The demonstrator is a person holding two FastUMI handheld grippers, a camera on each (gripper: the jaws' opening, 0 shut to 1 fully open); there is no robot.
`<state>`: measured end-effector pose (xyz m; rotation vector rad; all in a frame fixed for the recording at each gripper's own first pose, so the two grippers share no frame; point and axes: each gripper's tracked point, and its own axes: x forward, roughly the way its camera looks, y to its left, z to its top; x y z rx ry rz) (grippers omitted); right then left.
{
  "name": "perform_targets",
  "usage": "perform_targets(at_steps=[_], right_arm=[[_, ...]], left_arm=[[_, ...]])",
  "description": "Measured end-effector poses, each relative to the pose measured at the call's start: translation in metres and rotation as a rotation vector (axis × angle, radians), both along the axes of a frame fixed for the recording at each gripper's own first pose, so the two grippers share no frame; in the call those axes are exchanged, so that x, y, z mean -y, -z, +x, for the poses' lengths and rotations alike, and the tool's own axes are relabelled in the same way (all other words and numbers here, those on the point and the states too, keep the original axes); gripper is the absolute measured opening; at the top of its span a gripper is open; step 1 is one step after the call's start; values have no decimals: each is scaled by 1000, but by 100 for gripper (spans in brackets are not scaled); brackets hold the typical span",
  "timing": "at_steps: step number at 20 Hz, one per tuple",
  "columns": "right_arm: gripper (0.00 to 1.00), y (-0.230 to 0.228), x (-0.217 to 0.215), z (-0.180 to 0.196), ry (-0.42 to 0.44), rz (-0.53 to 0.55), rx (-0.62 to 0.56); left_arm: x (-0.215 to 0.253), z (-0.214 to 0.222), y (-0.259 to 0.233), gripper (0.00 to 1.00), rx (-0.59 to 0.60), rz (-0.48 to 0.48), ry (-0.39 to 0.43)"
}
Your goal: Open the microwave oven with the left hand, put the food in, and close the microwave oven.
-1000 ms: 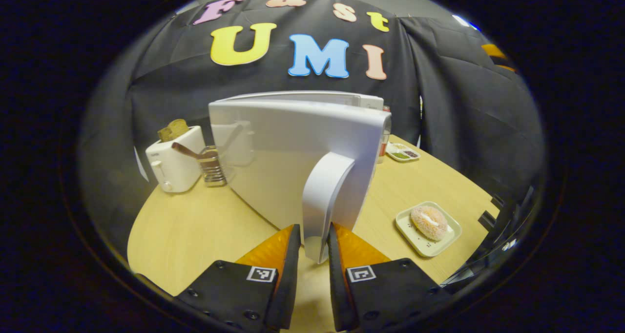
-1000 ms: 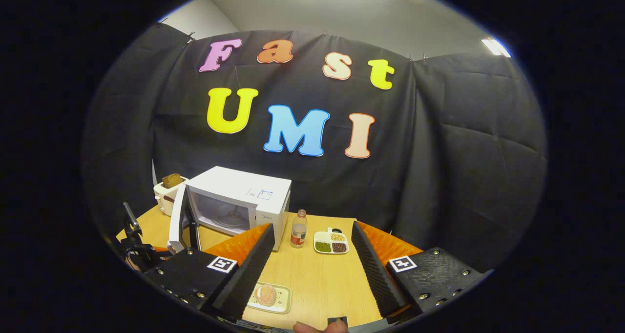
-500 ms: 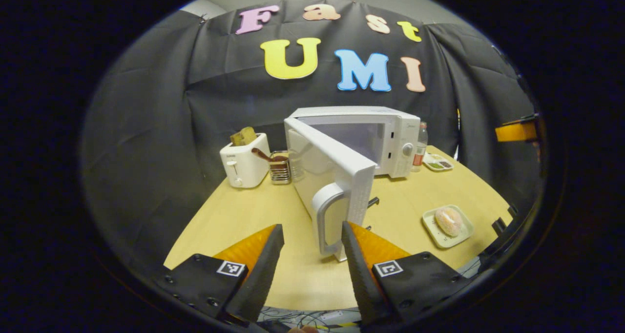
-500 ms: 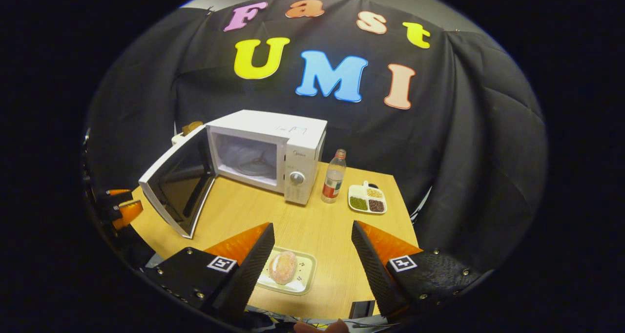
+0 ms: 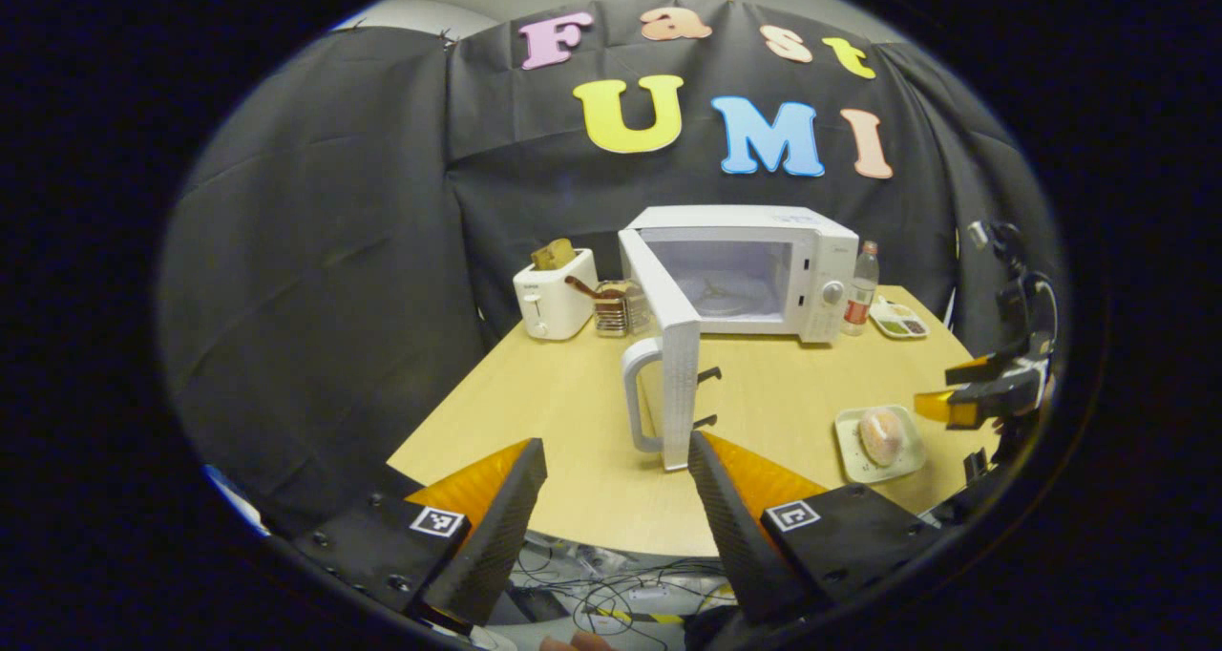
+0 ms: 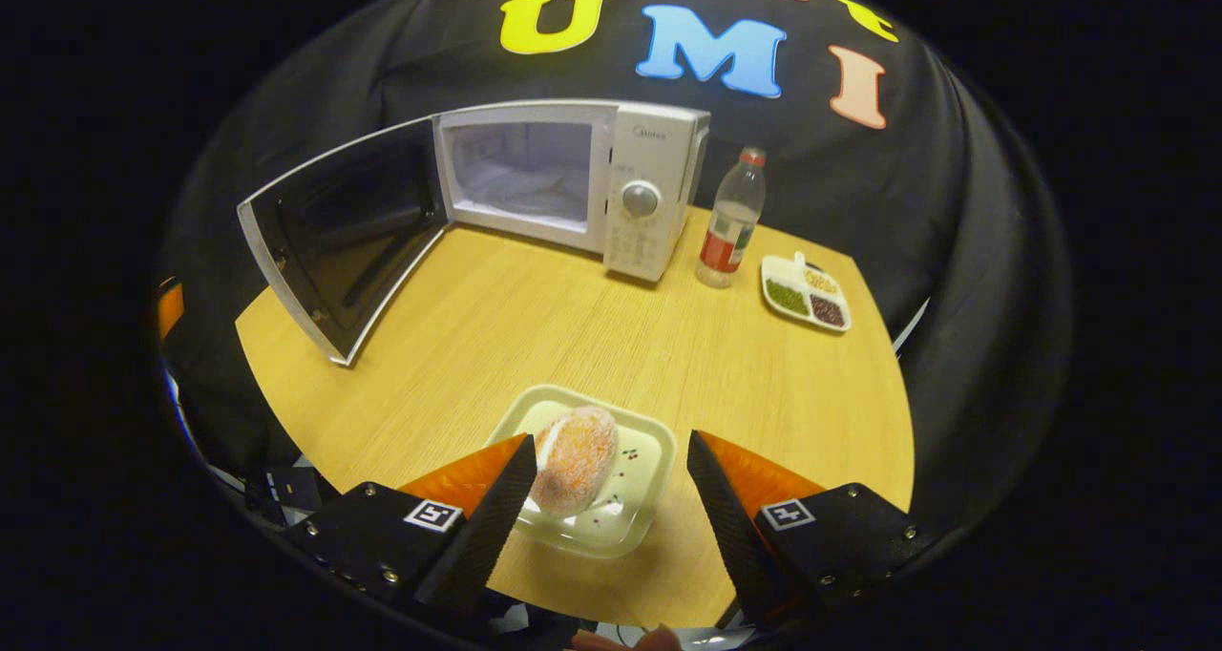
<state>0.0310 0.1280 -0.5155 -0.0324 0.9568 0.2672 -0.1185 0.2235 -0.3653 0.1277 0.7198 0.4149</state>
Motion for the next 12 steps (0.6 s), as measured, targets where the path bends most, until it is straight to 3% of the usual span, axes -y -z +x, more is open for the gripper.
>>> perform_targets(at_steps=[5,12], right_arm=[[98,40,-19,-6,-25,32,-59],[99,72,-37,-3,-16,22,-131]], left_arm=[[29,-39,-17,100,-11,-40,-98],[32,-68,-26,100,37,-82,-142]])
